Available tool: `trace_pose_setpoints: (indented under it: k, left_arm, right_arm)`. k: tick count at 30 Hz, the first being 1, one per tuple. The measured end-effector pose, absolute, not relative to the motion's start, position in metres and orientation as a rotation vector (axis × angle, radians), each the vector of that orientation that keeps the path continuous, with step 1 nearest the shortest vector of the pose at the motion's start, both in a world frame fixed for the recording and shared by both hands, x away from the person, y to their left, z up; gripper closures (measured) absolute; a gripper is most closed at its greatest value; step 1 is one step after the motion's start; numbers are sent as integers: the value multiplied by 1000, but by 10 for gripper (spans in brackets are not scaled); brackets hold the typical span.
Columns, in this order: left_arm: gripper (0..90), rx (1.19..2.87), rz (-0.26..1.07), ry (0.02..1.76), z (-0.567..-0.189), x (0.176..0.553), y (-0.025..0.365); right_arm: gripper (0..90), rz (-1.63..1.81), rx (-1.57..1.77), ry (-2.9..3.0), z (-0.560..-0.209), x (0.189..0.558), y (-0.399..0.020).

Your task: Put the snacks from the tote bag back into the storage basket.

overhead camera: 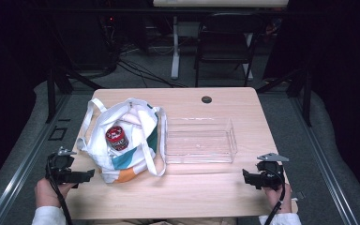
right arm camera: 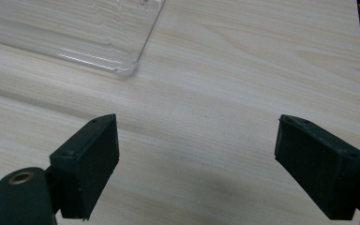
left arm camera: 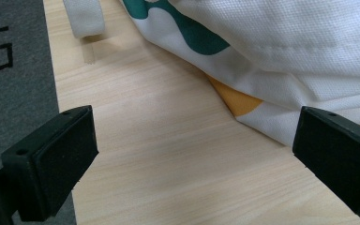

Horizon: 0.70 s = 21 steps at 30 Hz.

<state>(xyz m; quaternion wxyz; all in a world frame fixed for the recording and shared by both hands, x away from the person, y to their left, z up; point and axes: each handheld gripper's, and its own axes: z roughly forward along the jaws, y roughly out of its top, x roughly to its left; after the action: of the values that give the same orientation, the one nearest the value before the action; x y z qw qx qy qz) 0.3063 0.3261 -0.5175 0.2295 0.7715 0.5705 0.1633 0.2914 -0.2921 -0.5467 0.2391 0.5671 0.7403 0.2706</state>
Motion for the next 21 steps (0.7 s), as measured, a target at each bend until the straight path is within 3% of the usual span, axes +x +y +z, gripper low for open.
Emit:
trace_pose_setpoints:
  k: [21]
  left_arm:
    - [3, 2117, 436, 1553, -505, 304, 318]
  right_arm:
    - [135, 746, 1546, 2036, -546, 291, -290]
